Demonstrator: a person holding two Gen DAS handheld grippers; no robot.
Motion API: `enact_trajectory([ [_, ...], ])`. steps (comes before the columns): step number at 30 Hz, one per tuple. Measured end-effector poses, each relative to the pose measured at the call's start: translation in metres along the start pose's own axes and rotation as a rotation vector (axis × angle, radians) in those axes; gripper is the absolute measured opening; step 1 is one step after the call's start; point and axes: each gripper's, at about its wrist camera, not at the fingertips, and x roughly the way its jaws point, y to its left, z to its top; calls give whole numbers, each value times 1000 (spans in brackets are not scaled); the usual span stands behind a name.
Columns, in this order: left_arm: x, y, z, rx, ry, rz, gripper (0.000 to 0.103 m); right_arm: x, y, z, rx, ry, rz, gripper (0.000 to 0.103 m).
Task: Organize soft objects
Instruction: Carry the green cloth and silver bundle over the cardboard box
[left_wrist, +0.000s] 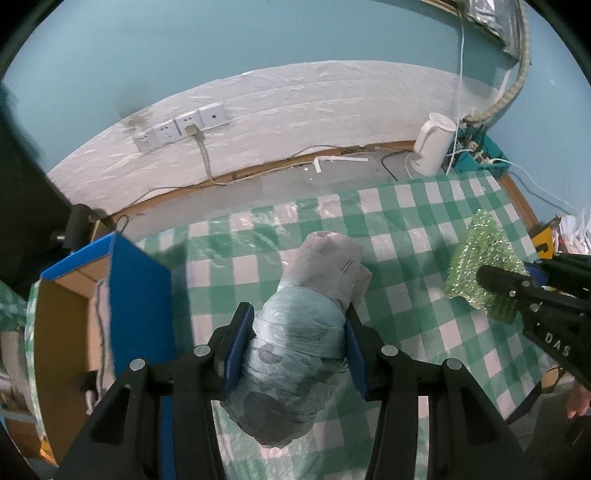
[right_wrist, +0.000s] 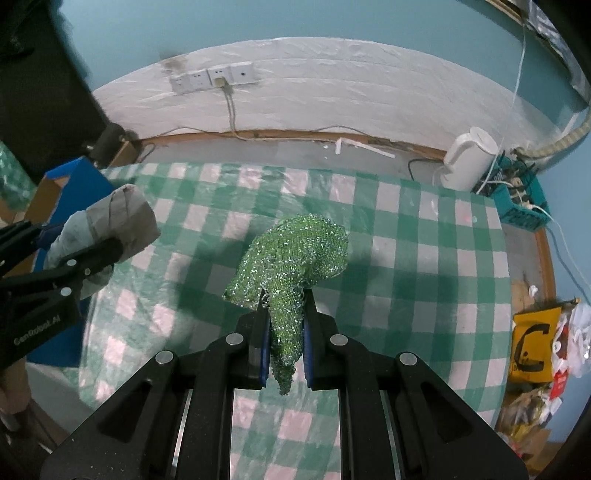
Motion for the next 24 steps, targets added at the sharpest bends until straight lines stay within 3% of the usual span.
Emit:
enact_trajectory([
  [24, -69, 77, -59, -131, -64, 122, 48, -42, 98, 6, -143, -70, 143, 12],
])
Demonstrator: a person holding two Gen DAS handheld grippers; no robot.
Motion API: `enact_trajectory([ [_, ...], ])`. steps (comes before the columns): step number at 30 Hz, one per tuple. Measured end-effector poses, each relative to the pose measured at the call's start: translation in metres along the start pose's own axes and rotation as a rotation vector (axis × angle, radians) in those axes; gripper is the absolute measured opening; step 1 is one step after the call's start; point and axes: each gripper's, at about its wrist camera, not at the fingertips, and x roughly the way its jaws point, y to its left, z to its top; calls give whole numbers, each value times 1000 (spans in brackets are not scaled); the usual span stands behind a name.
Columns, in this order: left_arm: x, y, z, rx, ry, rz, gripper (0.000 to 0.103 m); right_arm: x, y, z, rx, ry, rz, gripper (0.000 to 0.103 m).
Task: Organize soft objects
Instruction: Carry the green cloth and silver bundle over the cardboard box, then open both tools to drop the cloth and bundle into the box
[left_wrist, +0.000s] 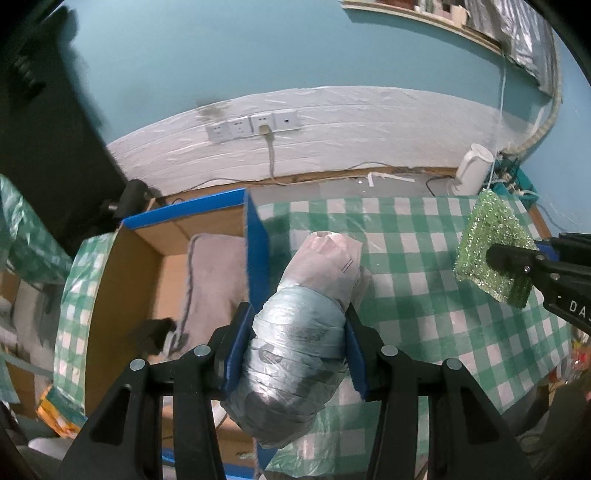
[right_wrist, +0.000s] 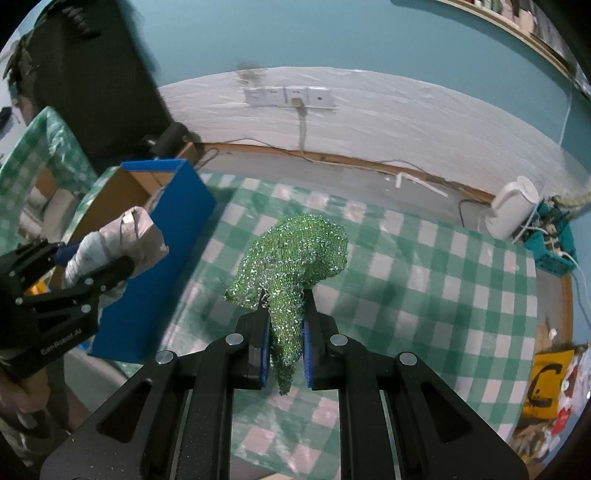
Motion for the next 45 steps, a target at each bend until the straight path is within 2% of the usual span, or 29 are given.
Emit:
enact_trajectory([
  [9, -6, 35, -15, -64, 1, 18, 48, 2, 44, 10, -59, -9, 46, 12],
  [20, -6, 78, -29, -141, 6, 78, 48, 20, 106, 23, -138, 7, 116, 12],
  [45, 25, 159, -63, -312, 107, 145, 48, 77, 208, 40, -265, 101, 203, 12],
])
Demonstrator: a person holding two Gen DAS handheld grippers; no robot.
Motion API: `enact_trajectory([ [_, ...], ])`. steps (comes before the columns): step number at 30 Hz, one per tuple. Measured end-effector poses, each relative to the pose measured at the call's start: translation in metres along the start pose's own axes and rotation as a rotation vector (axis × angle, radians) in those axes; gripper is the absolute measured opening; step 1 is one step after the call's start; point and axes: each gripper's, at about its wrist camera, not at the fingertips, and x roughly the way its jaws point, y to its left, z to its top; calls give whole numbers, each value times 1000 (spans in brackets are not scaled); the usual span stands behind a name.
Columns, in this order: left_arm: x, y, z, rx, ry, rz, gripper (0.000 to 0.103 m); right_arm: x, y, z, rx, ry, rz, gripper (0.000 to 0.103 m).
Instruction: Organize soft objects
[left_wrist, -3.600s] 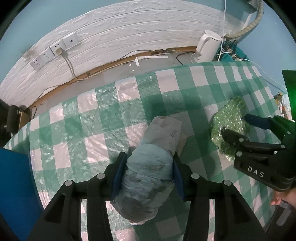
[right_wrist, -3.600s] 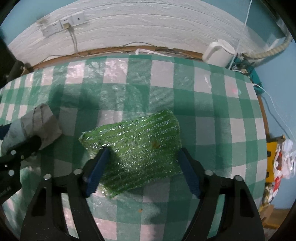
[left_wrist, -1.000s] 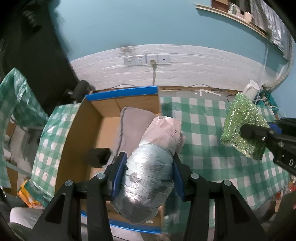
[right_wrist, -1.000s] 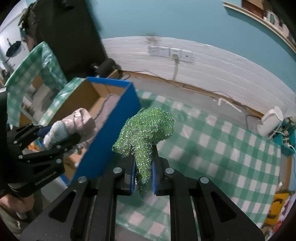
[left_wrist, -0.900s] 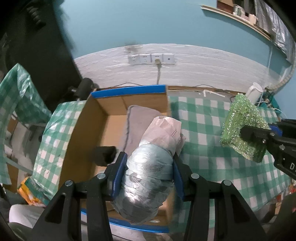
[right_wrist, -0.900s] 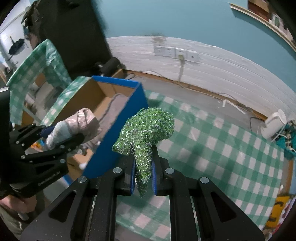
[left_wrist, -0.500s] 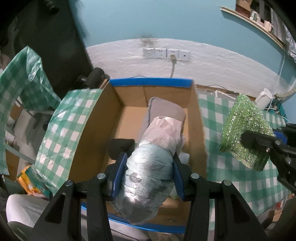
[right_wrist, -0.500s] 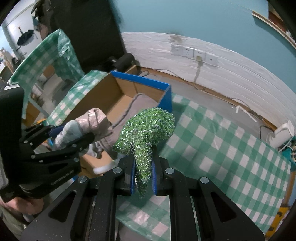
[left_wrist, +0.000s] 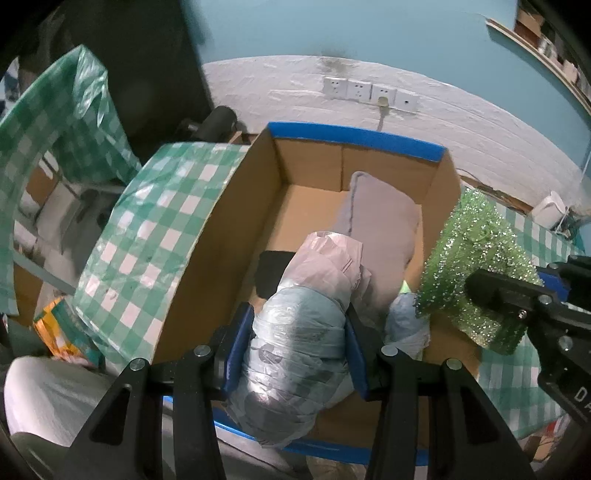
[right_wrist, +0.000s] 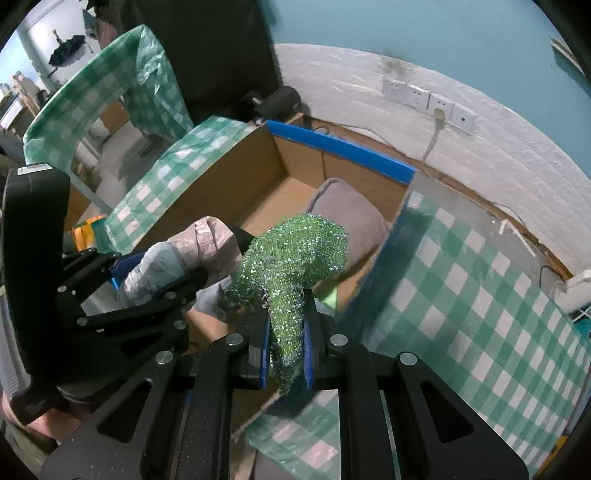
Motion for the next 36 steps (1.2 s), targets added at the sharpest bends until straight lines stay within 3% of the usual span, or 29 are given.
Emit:
enact_trajectory([
  [7, 9, 14, -3, -41, 28, 18, 50, 17, 6, 5, -10, 19, 12, 20],
  [9, 9, 17, -3, -51, 30, 20, 54, 17, 8, 6, -15, 14, -2, 32],
  [11, 8, 20, -3, -61, 32, 29, 63, 16, 8, 7, -11, 2, -18, 54],
  [13, 5, 23, -3, -69, 28, 31, 69, 14, 9, 7, -11, -11, -27, 61],
  [26, -37, 23, 1, -60, -51, 14, 83, -31, -10, -6, 62, -69, -80, 63],
  [36, -80, -9, 3, 20, -136, -46, 95, -77, -21, -22, 102, -137, -130, 64],
])
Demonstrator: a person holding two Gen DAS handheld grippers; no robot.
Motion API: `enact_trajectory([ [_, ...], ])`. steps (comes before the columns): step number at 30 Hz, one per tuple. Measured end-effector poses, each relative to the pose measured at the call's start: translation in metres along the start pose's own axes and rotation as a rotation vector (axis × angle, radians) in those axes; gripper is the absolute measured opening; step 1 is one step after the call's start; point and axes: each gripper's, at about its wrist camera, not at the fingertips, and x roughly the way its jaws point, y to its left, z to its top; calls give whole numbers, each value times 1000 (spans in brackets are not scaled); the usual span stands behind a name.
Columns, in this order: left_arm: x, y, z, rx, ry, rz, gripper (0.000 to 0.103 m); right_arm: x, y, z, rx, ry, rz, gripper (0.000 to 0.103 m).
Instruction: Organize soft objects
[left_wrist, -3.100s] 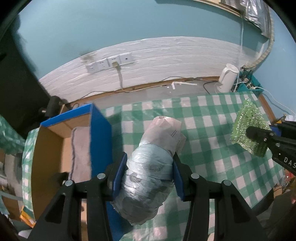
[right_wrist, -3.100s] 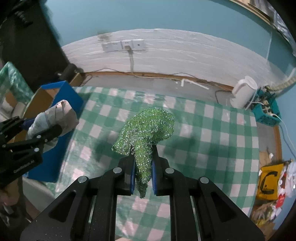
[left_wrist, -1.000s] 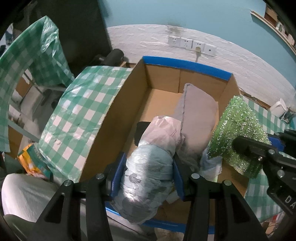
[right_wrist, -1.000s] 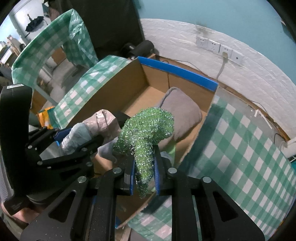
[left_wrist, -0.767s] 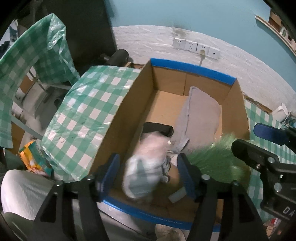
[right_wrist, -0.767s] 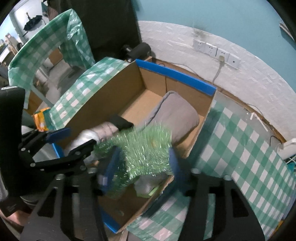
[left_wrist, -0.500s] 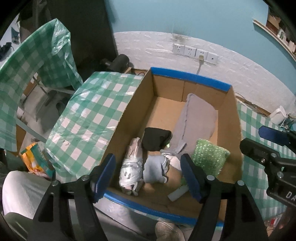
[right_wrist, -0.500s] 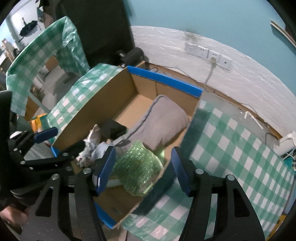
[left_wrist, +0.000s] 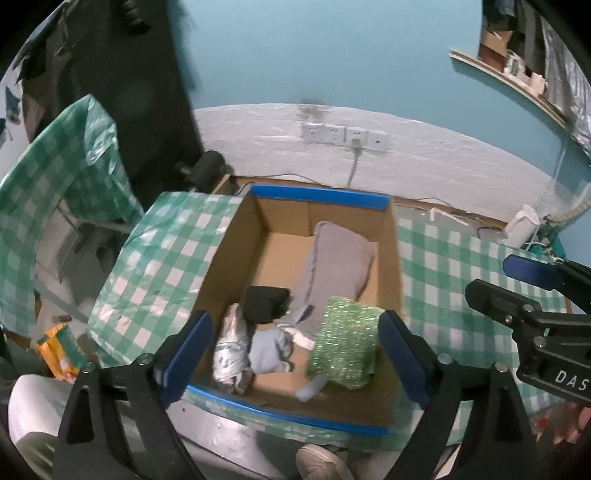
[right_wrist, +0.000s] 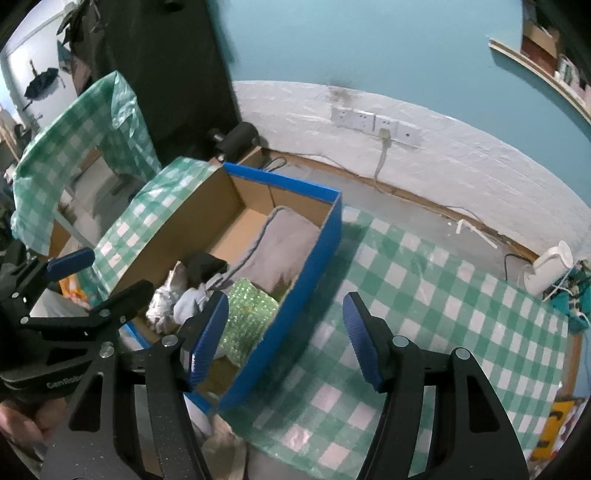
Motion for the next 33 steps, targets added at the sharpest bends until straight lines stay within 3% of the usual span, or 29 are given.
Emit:
enact_trajectory([
  [3, -6, -10, 1, 14, -7, -29, 101, -13, -8, -5, 10, -16, -13, 64],
  [7, -11, -22, 3, 37, -18, -70, 101, -27, -18, -10, 23, -39, -32, 65],
  [18, -30, -45, 5, 108, -56, -70, 101, -60, -42, -18, 60, -102, -54, 69],
  [33, -25, -62, 5, 133, -40, -74, 101, -53, -69, -27, 115, -82, -54, 71],
])
